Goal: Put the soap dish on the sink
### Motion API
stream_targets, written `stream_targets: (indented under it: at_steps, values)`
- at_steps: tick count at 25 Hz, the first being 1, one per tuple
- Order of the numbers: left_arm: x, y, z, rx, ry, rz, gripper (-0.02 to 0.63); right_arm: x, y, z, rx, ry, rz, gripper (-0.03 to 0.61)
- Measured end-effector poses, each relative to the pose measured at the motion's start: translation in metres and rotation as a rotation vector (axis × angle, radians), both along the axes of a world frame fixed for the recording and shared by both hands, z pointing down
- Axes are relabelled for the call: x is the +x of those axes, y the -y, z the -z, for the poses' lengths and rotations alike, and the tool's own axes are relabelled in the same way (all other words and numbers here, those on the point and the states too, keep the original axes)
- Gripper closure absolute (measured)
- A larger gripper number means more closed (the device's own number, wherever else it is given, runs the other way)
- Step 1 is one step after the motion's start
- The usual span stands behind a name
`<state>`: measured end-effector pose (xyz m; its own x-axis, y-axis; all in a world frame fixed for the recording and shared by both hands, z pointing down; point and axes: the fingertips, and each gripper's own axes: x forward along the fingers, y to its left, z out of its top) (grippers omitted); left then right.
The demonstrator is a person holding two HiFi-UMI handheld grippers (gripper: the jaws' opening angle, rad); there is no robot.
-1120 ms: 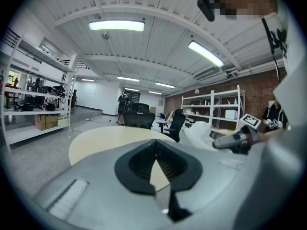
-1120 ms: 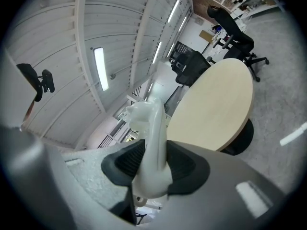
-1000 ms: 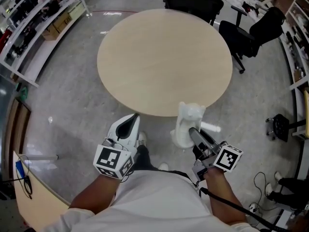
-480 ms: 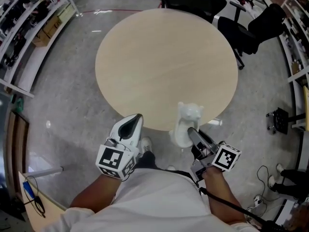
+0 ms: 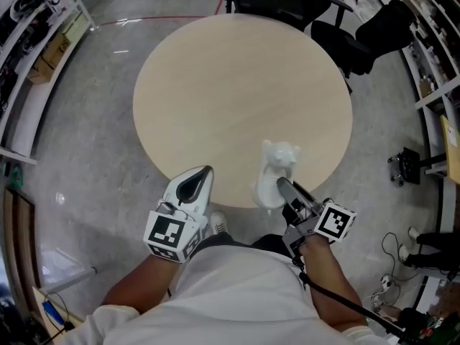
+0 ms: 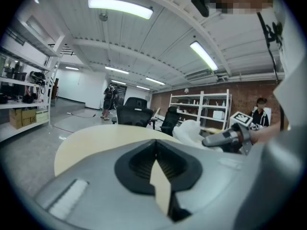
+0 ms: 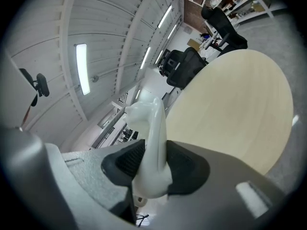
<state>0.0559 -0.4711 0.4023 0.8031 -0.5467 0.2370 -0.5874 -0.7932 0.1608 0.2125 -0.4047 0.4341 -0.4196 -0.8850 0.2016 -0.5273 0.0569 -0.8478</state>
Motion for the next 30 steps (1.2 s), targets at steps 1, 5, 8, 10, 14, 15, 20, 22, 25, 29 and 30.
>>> stream_targets:
  at_steps: [1,5,8,10,14,15,20,22,25,29,30]
  values:
    - [0.002,0.003,-0.003,-0.010,-0.005,-0.001,0.609,0.002,0.003,-0.003,-0.014,0.006,-0.003,0.434]
    - [0.013,0.009,-0.012,-0.041,-0.012,-0.002,0.609,0.011,0.013,-0.016,-0.049,0.015,0.007,0.434]
    - [0.022,0.011,-0.020,-0.055,-0.004,0.008,0.609,0.018,0.023,-0.031,-0.073,0.031,0.027,0.434]
    - [0.025,0.013,-0.025,-0.066,0.002,0.026,0.609,0.019,0.030,-0.043,-0.094,0.039,0.048,0.434]
    - [0.028,0.021,-0.042,-0.100,0.019,0.090,0.609,0.022,0.044,-0.073,-0.160,0.031,0.094,0.436]
    - [0.029,0.021,-0.045,-0.109,0.024,0.099,0.609,0.023,0.046,-0.080,-0.177,0.024,0.104,0.435]
    - [0.039,0.018,-0.060,-0.136,0.052,0.115,0.609,0.029,0.061,-0.114,-0.236,0.027,0.136,0.436]
    - [0.041,0.017,-0.065,-0.147,0.060,0.119,0.609,0.030,0.065,-0.126,-0.256,0.033,0.137,0.436]
    - [0.043,0.016,-0.071,-0.166,0.071,0.114,0.609,0.030,0.068,-0.143,-0.292,0.054,0.127,0.435]
    - [0.045,0.017,-0.078,-0.183,0.084,0.111,0.609,0.031,0.076,-0.163,-0.335,0.080,0.132,0.434]
    - [0.045,0.019,-0.080,-0.186,0.089,0.113,0.609,0.032,0.077,-0.169,-0.349,0.089,0.134,0.435]
